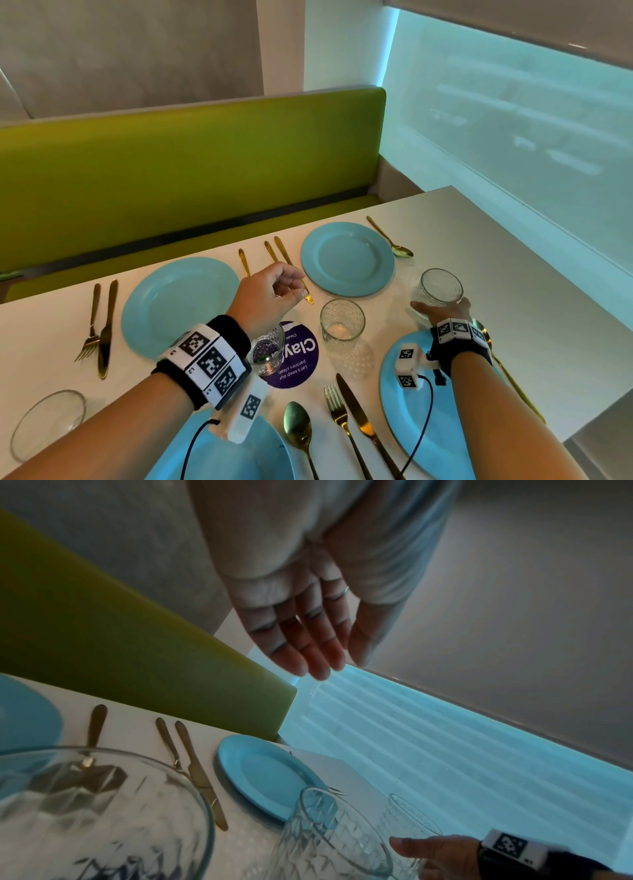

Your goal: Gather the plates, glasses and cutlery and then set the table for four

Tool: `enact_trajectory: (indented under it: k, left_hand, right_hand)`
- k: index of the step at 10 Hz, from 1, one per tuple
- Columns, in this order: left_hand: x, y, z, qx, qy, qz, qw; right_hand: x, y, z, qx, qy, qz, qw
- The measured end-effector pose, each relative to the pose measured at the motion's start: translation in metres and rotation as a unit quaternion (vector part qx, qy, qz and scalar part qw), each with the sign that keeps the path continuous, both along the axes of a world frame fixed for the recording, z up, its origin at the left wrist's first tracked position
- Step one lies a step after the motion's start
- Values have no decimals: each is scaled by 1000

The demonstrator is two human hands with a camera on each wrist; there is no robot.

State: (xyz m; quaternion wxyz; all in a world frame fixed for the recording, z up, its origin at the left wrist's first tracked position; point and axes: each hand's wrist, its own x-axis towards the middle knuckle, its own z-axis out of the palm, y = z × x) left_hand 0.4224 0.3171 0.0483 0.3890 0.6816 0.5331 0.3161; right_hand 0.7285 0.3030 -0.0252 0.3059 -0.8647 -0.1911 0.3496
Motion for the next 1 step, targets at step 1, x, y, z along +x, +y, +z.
enact_trajectory:
  k: [1]
  left_hand:
    - [-7, -8, 5, -7, -6, 2, 1000]
  right_hand:
    - [-8, -10, 17, -20, -17, 0, 1000]
